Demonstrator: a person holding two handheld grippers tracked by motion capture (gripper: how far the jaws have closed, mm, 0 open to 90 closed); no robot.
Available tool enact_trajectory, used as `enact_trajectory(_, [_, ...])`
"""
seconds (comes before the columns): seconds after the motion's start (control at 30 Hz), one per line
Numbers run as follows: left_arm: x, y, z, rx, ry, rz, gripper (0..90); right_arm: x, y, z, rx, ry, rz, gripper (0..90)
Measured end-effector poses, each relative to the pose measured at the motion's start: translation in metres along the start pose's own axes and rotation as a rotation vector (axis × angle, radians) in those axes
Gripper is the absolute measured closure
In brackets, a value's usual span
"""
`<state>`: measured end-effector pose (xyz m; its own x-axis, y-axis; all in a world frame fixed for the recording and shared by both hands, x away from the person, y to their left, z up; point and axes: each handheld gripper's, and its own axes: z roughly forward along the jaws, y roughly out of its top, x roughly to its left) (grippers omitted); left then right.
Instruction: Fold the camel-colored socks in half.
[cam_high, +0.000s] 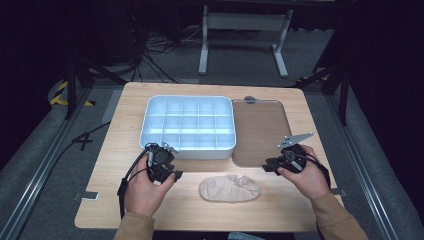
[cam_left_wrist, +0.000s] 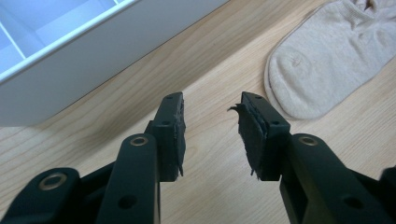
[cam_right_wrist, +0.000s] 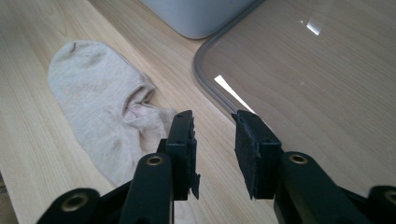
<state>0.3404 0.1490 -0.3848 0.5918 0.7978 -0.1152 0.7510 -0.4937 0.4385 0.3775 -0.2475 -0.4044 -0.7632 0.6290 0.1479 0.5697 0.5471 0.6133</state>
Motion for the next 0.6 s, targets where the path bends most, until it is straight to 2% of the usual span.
enact_trajectory(0.13, [-0.003, -0.001, 0.0, -0.007, -0.02, -0.012, 57.0, 0.001, 0.0, 0.0, 0.0, -0.019, 0.001, 66.6])
enact_trajectory(0.27, [-0.008, -0.001, 0.0, -0.017, -0.07, 0.007, 58.5, 0.0, -0.001, 0.003, 0.005, -0.028, 0.004, 65.8])
enact_trajectory(0.3, [-0.009, 0.0, 0.0, -0.023, -0.067, 0.003, 59.1, 0.0, -0.001, 0.003, 0.011, -0.029, 0.004, 65.8])
enact_trajectory(0.43, [-0.014, 0.002, 0.0, -0.05, -0.044, -0.021, 61.4, 0.002, -0.002, 0.004, 0.019, -0.029, 0.0, 65.8])
enact_trajectory(0.47, [-0.015, 0.003, 0.0, -0.043, -0.046, -0.023, 61.7, 0.002, -0.002, 0.005, 0.019, -0.029, 0.0, 65.8])
enact_trajectory(0.53, [-0.017, 0.005, 0.001, -0.025, -0.063, -0.033, 61.4, 0.003, -0.002, 0.006, 0.021, -0.03, -0.012, 66.1])
enact_trajectory(0.6, [-0.02, 0.007, 0.003, -0.008, -0.092, -0.075, 60.6, 0.003, -0.003, 0.007, 0.026, -0.029, -0.032, 68.3])
